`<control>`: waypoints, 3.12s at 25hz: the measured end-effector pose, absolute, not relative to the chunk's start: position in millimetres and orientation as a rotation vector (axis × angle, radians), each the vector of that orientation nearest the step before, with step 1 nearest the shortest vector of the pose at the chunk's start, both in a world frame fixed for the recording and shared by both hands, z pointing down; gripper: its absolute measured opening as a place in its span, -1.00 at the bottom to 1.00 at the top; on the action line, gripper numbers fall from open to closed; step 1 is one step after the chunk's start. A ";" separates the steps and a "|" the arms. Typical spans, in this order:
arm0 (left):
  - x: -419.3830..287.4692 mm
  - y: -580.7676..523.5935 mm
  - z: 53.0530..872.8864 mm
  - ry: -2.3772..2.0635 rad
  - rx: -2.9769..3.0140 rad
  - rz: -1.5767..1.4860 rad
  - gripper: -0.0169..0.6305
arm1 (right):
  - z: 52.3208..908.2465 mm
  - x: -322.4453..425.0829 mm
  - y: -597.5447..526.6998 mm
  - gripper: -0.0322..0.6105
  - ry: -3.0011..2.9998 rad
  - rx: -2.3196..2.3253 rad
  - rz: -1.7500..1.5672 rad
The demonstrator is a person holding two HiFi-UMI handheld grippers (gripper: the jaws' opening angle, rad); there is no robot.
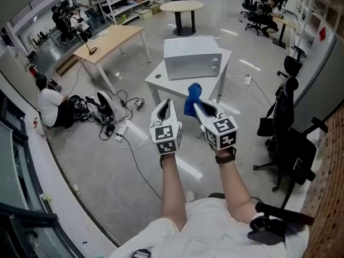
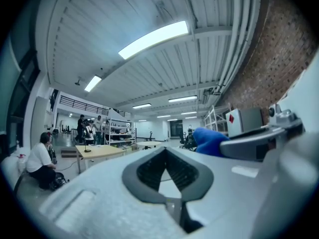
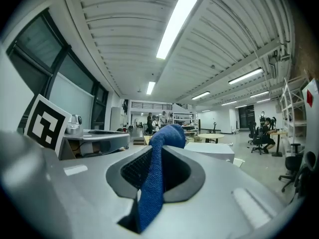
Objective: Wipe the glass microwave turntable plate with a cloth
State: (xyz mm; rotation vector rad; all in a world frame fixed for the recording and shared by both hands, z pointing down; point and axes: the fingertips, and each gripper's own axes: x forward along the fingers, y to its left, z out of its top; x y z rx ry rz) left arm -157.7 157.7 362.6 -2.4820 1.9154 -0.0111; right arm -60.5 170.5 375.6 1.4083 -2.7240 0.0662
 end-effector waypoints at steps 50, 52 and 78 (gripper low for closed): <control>-20.5 -233.3 397.7 1.763 -2.643 0.017 -0.95 | 404.7 83.6 -231.8 -0.73 -2.741 1.492 0.157; -25.8 -260.7 381.1 1.734 -2.654 0.057 -0.95 | 387.5 72.5 -258.0 -0.73 -2.754 1.485 0.096; -121.1 -454.9 397.8 1.826 -2.535 -0.143 -0.95 | 368.7 -0.6 -468.8 -0.72 -2.782 1.290 0.019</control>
